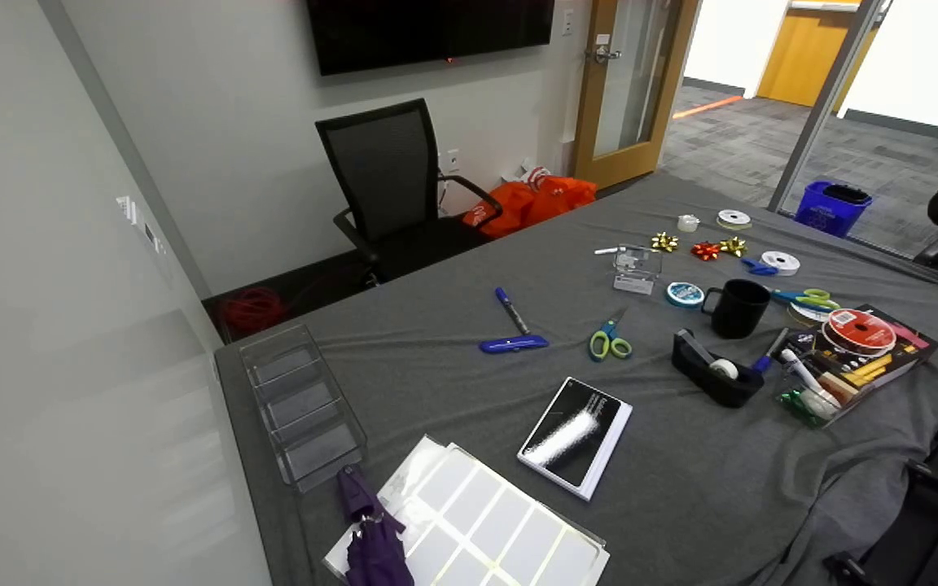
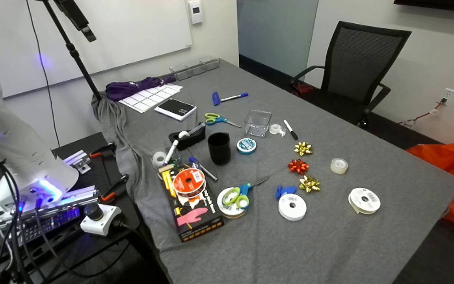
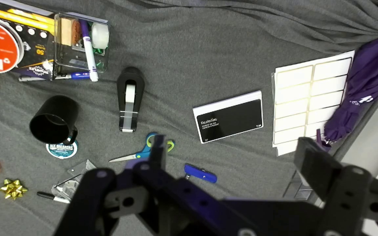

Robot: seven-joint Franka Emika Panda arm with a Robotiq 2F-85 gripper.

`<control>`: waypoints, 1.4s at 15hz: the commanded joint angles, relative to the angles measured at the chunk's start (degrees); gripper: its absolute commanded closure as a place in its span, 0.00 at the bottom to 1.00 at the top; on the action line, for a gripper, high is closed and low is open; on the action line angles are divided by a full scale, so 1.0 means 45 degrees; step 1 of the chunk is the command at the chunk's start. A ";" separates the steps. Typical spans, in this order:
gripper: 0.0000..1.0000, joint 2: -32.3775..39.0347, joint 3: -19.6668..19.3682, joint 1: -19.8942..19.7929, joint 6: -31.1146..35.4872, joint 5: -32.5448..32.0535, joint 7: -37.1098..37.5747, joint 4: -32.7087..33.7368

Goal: Pick up the marker and put it into the black cup

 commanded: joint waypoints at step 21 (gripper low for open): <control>0.00 0.2904 -0.1488 -0.3636 0.5162 -0.5230 -0.0431 -0.2195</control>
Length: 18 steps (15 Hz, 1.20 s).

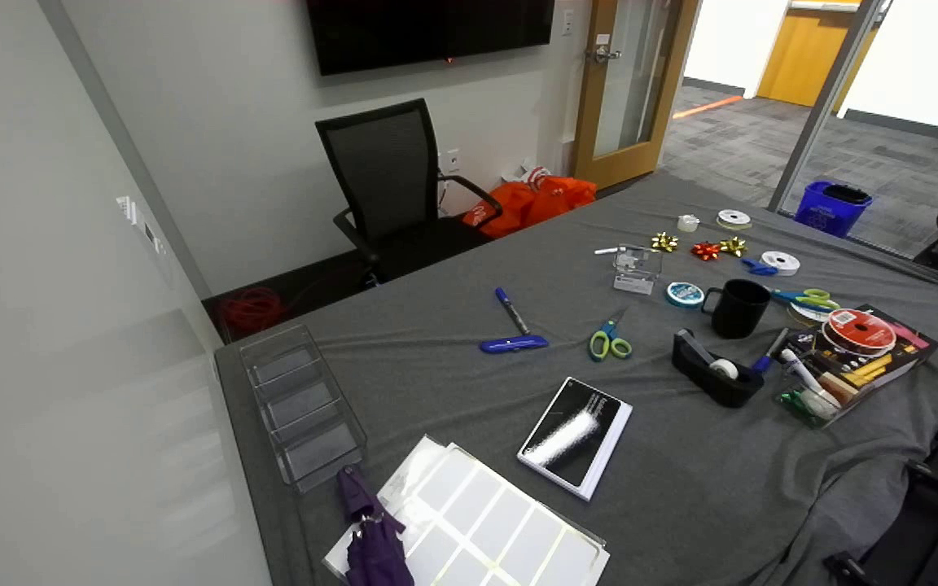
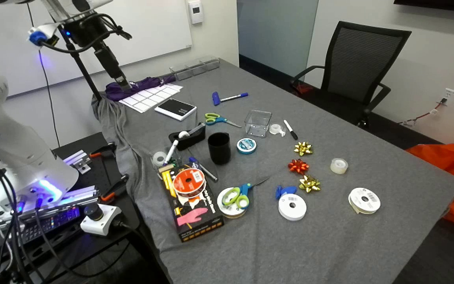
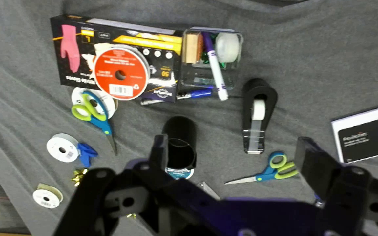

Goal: Pick up the marker and put it into the black cup

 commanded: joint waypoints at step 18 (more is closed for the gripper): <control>0.00 0.3789 -0.0702 -0.1113 0.3457 -0.2039 -0.0859 0.0009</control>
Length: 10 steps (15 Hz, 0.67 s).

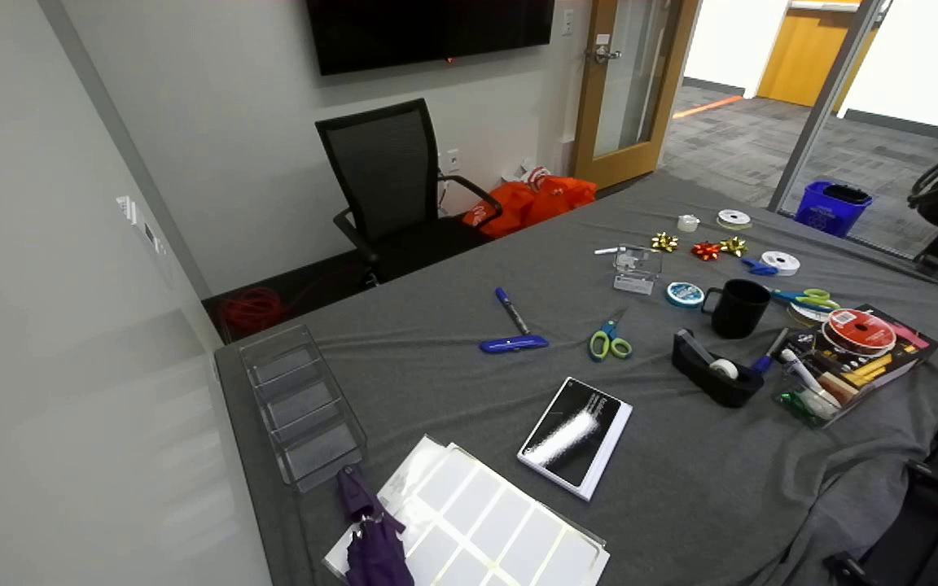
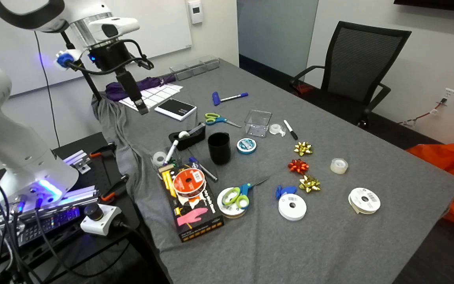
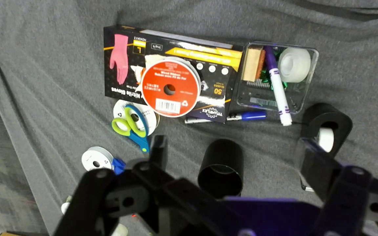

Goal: Pick up the marker and put it into the black cup

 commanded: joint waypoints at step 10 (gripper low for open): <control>0.00 0.4684 -0.2715 0.0950 0.3367 0.3611 -0.4920 -0.0038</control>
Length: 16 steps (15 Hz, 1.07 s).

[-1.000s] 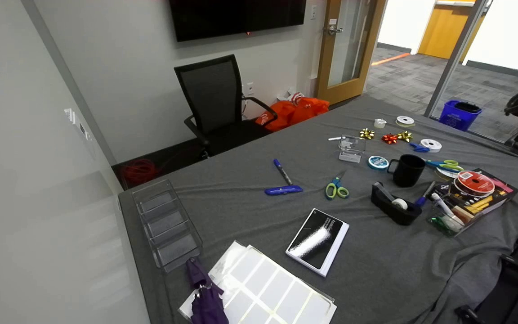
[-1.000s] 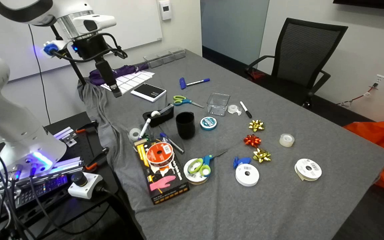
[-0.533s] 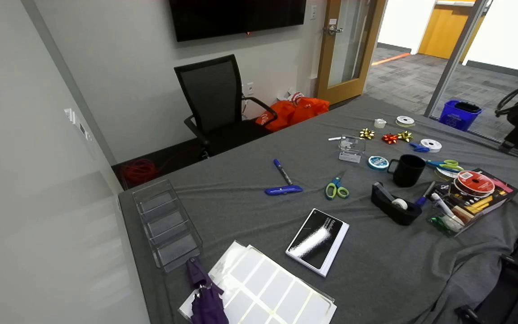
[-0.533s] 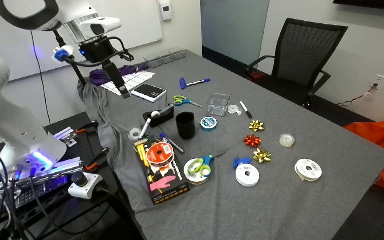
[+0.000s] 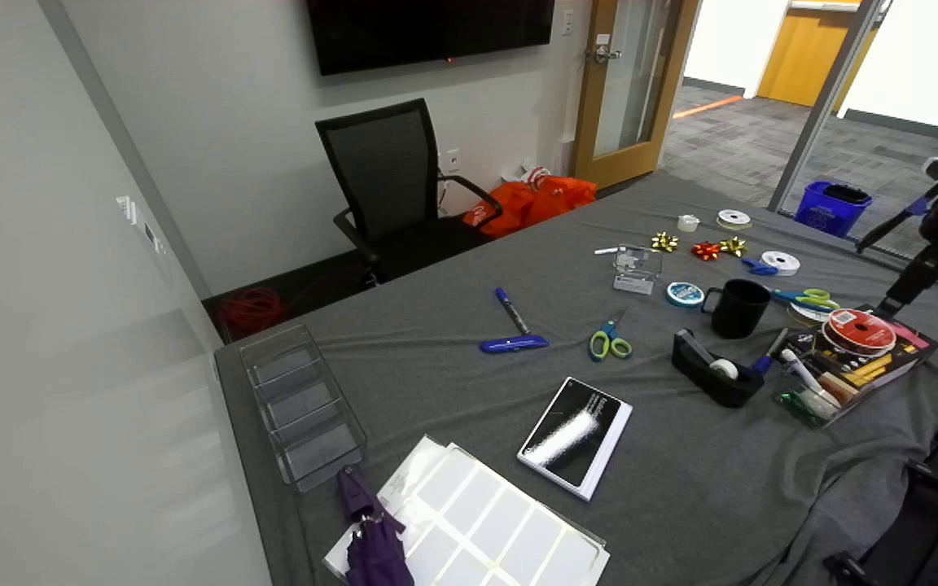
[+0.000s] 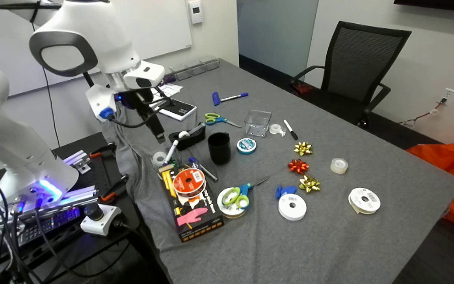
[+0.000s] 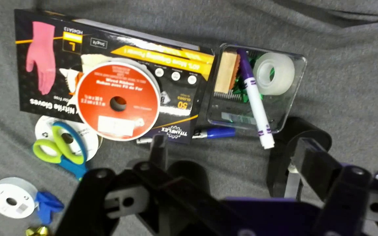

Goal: Pick up the marker and put it into the black cup

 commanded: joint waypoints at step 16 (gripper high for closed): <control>0.34 0.4380 -0.0235 0.2027 0.3472 0.8550 -0.6761 0.0022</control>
